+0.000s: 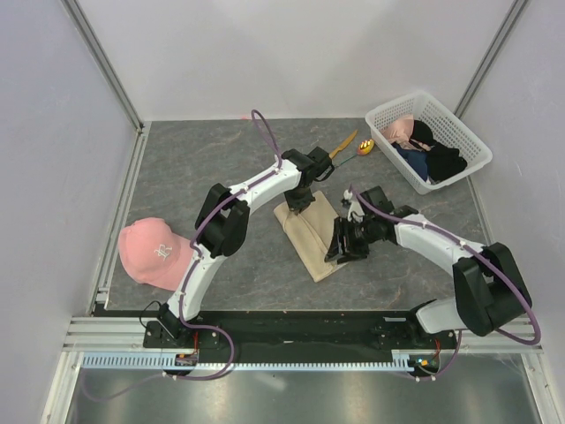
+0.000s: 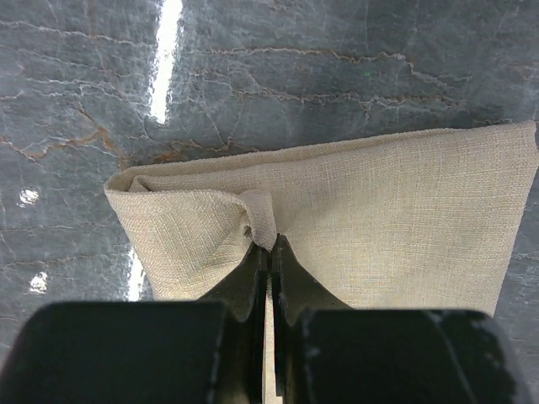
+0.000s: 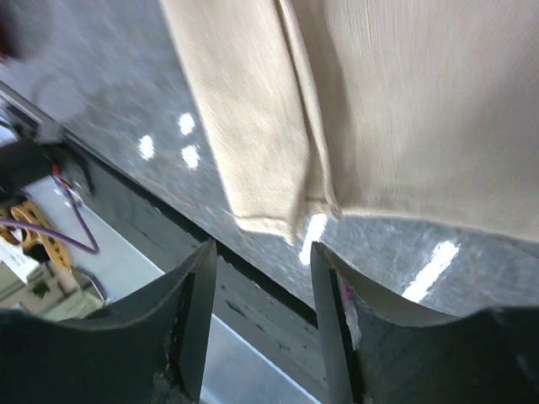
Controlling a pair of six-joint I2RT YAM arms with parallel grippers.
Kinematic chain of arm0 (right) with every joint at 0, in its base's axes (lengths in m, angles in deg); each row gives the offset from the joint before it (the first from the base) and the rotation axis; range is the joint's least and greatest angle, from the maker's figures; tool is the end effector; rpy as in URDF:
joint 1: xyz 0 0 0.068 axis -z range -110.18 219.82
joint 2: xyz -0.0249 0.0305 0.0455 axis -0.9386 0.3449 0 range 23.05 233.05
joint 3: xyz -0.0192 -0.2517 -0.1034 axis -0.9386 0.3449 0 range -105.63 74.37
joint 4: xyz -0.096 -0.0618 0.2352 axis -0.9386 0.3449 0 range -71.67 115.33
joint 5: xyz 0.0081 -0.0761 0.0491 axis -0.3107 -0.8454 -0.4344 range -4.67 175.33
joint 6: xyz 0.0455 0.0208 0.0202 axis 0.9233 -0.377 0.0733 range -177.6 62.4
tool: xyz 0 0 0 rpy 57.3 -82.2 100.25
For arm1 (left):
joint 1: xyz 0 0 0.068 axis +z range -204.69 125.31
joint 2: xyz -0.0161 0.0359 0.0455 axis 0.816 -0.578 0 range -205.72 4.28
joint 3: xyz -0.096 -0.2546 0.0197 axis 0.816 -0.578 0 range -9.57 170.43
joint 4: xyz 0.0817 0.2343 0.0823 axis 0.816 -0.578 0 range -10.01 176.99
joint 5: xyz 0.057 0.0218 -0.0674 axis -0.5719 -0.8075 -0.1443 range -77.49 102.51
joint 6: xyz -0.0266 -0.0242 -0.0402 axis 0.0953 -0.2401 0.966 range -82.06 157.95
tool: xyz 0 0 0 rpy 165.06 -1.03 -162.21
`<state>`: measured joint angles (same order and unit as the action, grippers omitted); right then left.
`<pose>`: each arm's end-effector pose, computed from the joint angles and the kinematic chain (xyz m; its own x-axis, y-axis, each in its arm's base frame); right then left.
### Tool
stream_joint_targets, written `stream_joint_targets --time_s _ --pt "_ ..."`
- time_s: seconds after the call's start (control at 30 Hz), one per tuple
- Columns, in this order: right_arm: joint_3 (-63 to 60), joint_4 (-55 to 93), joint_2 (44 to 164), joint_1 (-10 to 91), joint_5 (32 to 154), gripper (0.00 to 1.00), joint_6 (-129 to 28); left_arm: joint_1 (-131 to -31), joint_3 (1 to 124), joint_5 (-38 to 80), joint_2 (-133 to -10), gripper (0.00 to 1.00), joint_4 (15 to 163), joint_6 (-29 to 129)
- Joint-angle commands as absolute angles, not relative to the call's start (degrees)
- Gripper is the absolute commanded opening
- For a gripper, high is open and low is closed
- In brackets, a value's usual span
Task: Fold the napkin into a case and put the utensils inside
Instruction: Fold the lower triangle-folded napkin at the center of the board.
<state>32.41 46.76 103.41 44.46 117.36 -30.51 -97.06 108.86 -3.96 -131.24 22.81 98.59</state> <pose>0.2142 0.1225 0.1727 -0.9908 -0.0425 -0.1282 -0.1129 0.7818 0.6132 0.3588 -0.3137 0.1769 -0.8936 -0.3162 -0.3186 -0.3353 0.9421 0.0052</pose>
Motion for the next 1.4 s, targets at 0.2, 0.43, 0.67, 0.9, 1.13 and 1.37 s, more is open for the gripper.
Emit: stream_joint_targets --time_s 0.2,0.43,0.67,0.9,1.13,1.37 --pt "16.37 47.96 114.18 49.69 113.19 0.33 -33.17 -96.70 110.93 -6.04 -130.98 0.02 25.47 94.46" --pt "11.61 40.75 124.99 49.70 115.66 0.00 -31.77 -96.35 110.75 -4.72 -130.81 0.02 26.00 93.67" --pt "18.10 36.00 126.24 49.70 115.75 0.00 -30.18 -96.35 110.66 -3.66 -130.11 0.02 26.96 92.79" --pt "24.09 33.80 123.78 49.61 115.92 0.00 -29.39 -96.35 110.05 -2.87 -128.43 0.02 28.19 92.70" --pt "24.45 33.36 123.68 49.61 116.01 0.00 -29.04 -96.44 110.22 -1.55 -128.26 0.02 29.95 92.35" --pt "23.74 33.45 124.21 49.61 116.36 0.00 -29.04 -96.79 109.87 0.29 -129.05 0.02 31.62 90.51"
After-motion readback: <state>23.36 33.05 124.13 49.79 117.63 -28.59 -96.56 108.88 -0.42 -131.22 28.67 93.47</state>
